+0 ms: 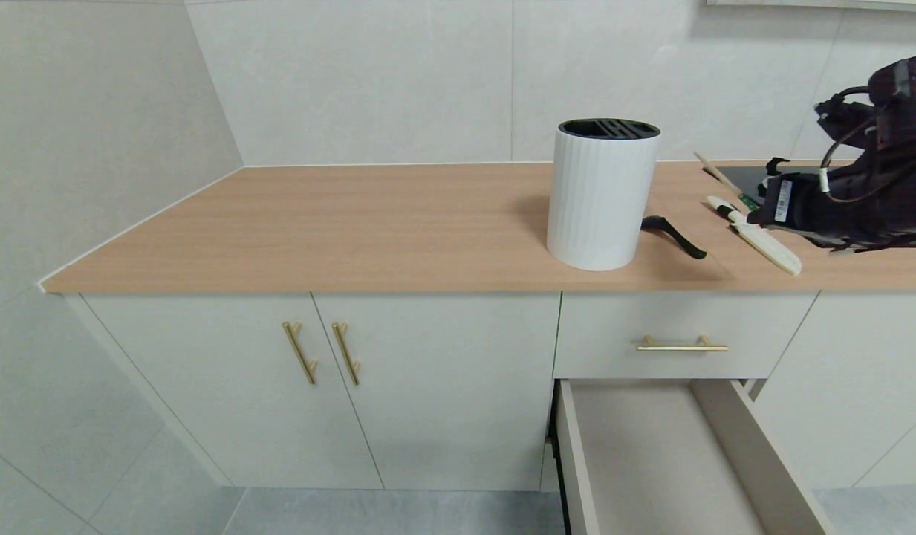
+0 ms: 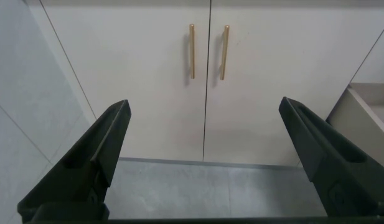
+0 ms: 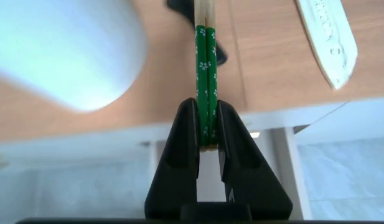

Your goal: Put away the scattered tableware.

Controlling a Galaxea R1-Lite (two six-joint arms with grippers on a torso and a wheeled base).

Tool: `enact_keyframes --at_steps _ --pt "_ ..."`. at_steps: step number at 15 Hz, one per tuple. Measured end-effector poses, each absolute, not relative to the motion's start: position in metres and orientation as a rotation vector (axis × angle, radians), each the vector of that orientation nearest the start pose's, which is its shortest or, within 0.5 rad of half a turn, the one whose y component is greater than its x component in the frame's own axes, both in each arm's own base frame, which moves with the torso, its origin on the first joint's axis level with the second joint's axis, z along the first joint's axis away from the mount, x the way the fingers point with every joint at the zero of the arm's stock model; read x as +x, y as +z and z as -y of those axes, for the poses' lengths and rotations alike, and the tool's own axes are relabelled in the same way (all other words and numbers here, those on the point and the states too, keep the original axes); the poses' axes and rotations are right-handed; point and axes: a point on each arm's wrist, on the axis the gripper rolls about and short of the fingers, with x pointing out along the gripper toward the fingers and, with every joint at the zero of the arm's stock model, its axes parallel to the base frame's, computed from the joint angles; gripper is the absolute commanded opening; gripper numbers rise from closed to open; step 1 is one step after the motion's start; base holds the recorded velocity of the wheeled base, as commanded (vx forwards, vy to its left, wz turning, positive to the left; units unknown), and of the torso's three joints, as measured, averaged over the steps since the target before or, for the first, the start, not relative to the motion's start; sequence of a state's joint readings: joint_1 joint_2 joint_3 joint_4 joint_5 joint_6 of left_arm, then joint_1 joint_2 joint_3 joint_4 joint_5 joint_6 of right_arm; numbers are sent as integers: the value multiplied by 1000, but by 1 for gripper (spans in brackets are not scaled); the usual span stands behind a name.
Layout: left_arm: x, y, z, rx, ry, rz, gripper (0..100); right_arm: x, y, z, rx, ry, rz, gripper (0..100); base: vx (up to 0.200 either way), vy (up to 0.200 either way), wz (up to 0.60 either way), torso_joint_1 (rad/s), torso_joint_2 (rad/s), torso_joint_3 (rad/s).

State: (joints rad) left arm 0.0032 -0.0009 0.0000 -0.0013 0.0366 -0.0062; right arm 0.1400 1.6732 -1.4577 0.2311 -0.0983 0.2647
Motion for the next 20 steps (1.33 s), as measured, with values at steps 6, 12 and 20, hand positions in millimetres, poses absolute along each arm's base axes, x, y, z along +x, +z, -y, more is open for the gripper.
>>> enact_keyframes --at_steps 6,12,20 --pt "-23 76 -1 -7 40 2 100 215 293 -31 219 78 -555 0 0 0 0 0 0 0" --pt "-23 76 -1 -7 40 3 100 167 274 -37 152 253 -891 0 0 0 0 0 0 0" --pt "-23 76 -1 -7 39 2 100 219 207 -59 60 275 -1217 0 0 0 0 0 0 0"
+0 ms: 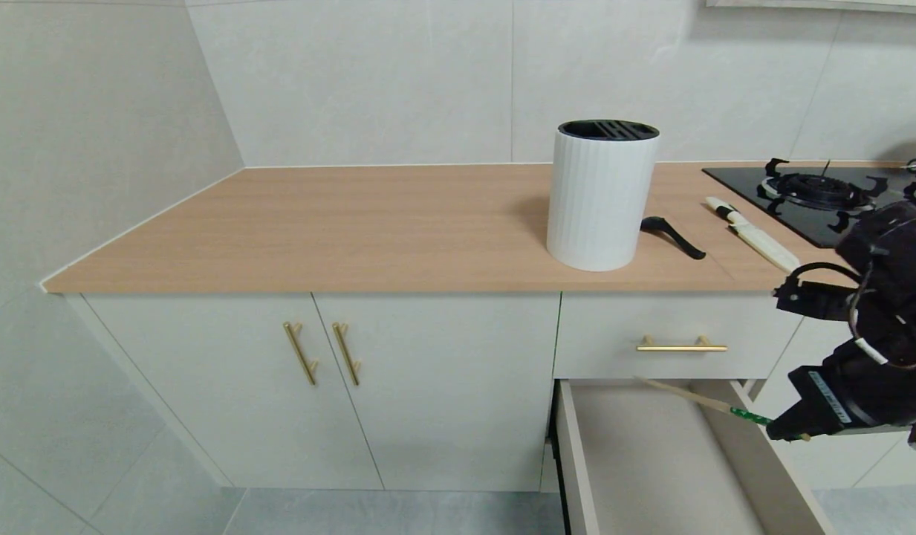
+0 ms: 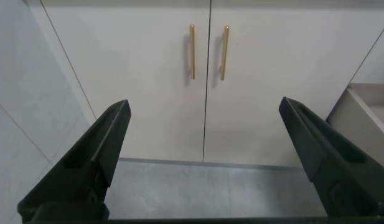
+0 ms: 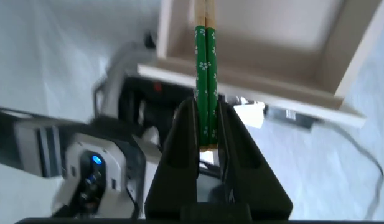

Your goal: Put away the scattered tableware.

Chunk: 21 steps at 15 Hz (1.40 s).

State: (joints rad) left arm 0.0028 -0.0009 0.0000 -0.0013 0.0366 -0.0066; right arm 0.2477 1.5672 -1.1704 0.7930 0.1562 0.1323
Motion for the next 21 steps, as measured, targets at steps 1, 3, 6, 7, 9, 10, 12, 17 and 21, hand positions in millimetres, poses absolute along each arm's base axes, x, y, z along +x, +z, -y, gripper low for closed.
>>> enact_keyframes --at_steps 1,3,6,7,9,10,12,17,21 --pt "-23 76 -1 -7 40 2 100 226 198 -62 48 278 -1251 0 0 0 0 0 0 0" --pt "-23 76 -1 -7 40 2 100 236 186 -65 40 276 -1288 0 0 0 0 0 0 0" --pt "-23 76 -1 -7 39 3 100 245 174 -68 40 277 -1274 0 0 0 0 -85 230 146" --pt "-23 76 -1 -7 39 3 100 246 171 -68 39 276 -1280 0 0 0 0 -154 417 256" --pt "-23 76 -1 -7 39 2 100 246 168 -68 39 274 -1291 0 0 0 0 -161 444 273" --pt "-23 76 -1 -7 39 2 100 246 167 -68 39 274 -1293 0 0 0 0 -149 456 286" --pt "-23 76 -1 -7 39 1 100 247 166 -69 38 273 -1295 0 0 0 0 -156 464 300" --pt "-23 76 -1 -7 40 1 100 247 166 -69 33 267 -1294 0 0 0 0 -126 452 320" --pt "-23 76 -1 -7 39 2 100 248 166 -69 34 264 -1282 0 0 0 0 -56 273 206"
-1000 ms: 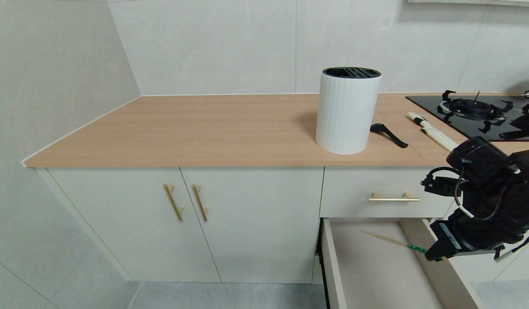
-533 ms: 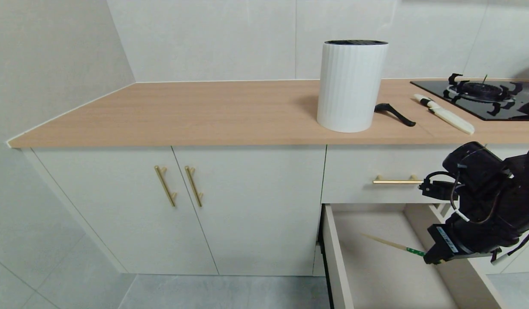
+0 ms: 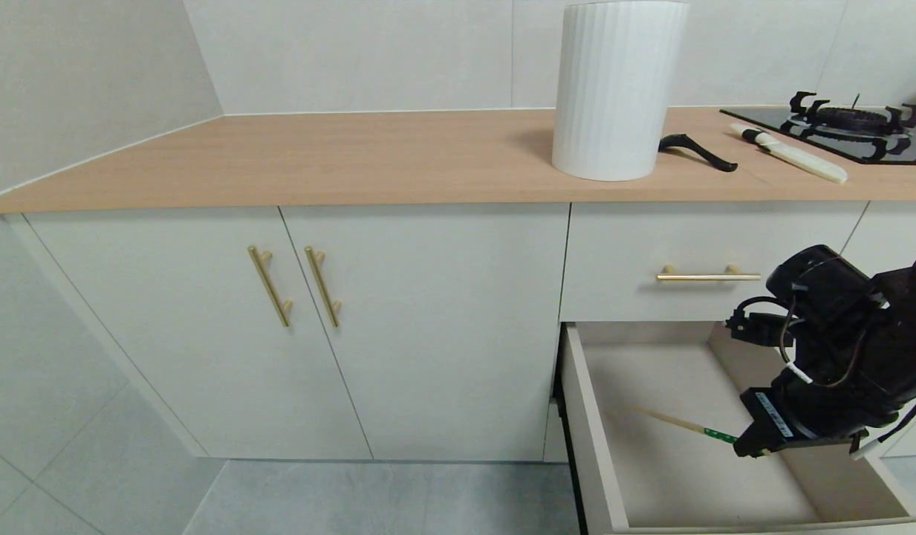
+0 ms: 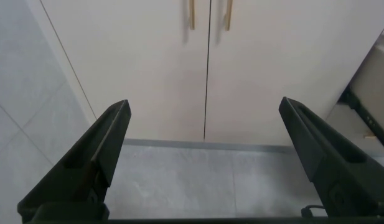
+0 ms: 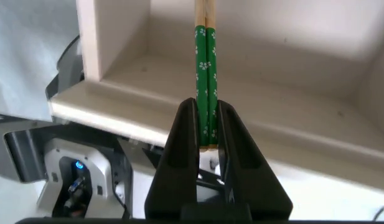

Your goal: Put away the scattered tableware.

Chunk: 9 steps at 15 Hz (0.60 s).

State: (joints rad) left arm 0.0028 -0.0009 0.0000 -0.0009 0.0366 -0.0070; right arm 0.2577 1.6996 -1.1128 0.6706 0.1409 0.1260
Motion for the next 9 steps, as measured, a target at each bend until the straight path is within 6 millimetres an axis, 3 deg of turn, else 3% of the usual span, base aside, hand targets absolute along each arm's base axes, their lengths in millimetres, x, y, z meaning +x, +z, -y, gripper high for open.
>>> enact_keyframes --at_steps 5,9 --pt "-23 76 -1 -7 39 2 100 251 165 -77 14 267 -1143 0 0 0 0 -1 14 7" --pt "-23 76 -1 -7 40 2 100 270 141 -94 39 125 -1066 0 0 0 0 0 0 0"
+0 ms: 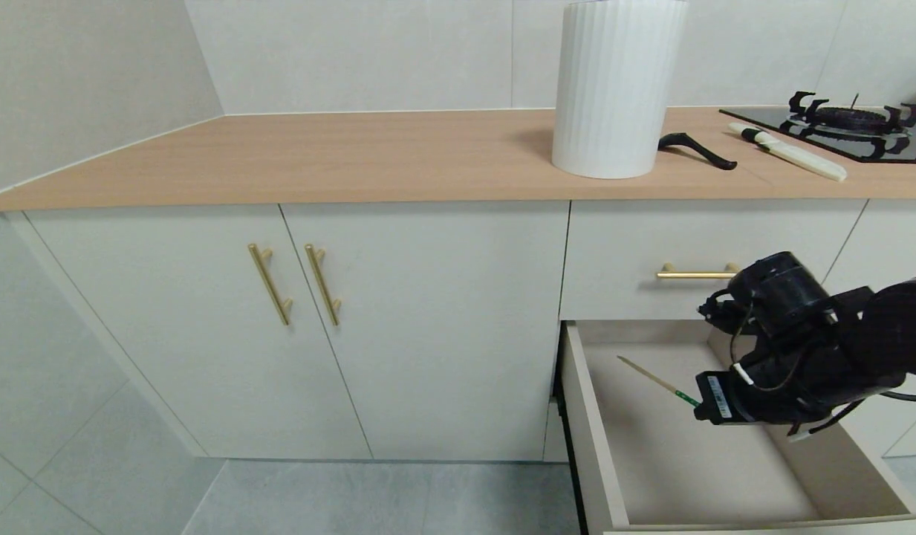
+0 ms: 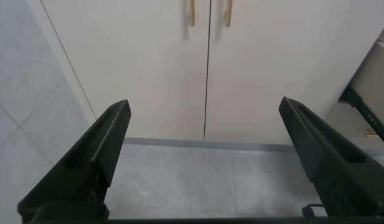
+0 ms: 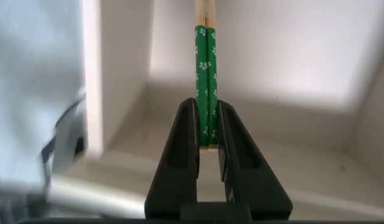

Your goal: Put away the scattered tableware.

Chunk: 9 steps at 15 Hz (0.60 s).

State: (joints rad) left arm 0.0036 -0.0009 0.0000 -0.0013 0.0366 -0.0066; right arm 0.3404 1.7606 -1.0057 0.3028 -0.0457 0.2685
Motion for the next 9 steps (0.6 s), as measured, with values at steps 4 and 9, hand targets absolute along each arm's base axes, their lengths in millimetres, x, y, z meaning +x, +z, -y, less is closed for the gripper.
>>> enact_keyframes --at_steps 4,9 --pt "-23 76 -1 -6 40 2 100 291 96 -114 6 95 -1049 0 0 0 0 0 0 0" --pt "-23 76 -1 -7 39 3 100 302 39 -119 -50 31 -1057 0 0 0 0 0 0 0"
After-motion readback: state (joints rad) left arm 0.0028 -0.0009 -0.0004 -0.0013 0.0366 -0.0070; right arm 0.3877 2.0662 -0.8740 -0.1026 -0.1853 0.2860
